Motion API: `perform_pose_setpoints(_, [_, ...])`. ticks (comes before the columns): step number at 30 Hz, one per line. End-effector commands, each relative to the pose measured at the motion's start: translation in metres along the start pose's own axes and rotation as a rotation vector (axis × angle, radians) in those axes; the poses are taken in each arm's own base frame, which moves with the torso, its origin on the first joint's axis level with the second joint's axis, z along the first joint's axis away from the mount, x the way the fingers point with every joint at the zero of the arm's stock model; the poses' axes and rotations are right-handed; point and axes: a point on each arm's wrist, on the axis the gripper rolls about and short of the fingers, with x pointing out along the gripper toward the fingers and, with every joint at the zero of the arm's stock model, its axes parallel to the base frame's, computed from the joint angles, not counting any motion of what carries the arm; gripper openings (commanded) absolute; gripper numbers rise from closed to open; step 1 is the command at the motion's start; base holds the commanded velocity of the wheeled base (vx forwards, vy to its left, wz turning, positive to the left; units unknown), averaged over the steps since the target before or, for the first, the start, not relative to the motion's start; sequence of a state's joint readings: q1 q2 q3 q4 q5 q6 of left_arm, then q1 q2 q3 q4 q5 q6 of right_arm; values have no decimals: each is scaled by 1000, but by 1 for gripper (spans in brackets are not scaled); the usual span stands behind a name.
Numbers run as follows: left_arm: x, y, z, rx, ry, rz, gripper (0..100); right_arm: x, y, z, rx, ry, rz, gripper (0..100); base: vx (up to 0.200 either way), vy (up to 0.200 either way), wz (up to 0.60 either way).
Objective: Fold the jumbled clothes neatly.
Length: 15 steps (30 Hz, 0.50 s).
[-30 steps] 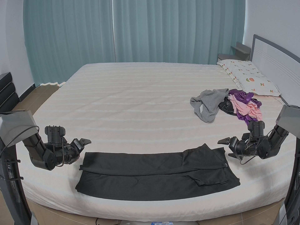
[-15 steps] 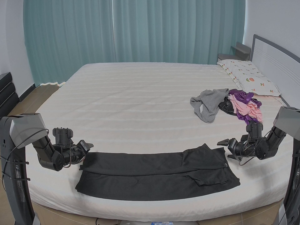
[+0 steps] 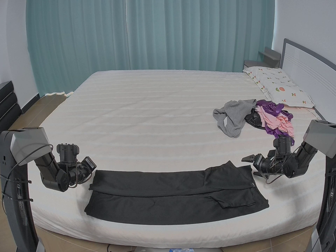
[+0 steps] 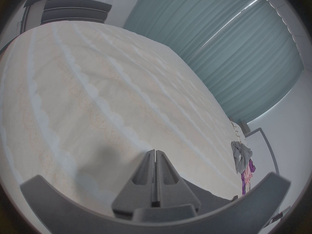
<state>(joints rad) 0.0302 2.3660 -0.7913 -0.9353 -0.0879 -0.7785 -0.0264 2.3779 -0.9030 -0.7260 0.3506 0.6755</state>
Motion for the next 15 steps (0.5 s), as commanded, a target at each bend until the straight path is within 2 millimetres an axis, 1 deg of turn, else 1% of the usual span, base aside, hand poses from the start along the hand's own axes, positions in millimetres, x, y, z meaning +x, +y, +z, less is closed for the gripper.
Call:
perform_pose_setpoints(1, [-1,1,3,-11,-12,-3,0,6,-3,0,1,2,-4,100,0,0,0])
perform_pose_setpoints(2, [-1,1,3,-13,-12,-3,0,6,-3,0,2,2,-4,100,0,0,0])
perform_pose_setpoints(3, [-1,1,2,-16,-11,-2,0,7,-3,0,2,0,-5,0,0,0,0])
perform_pose_setpoints(10, [-1,2,2,-24,-7,-1,0,9,-4,1,0,-3,-8,0,0,0,0])
perform_pose_setpoints(12, [-2,3,0,-25,-2,4,0,13,-5,2,-1,-23,-34,0,0,0,0])
perform_pose_setpoints(15, [-2,3,0,-25,0,4,0,12,-4,4,1,-37,-36,0,0,0,0])
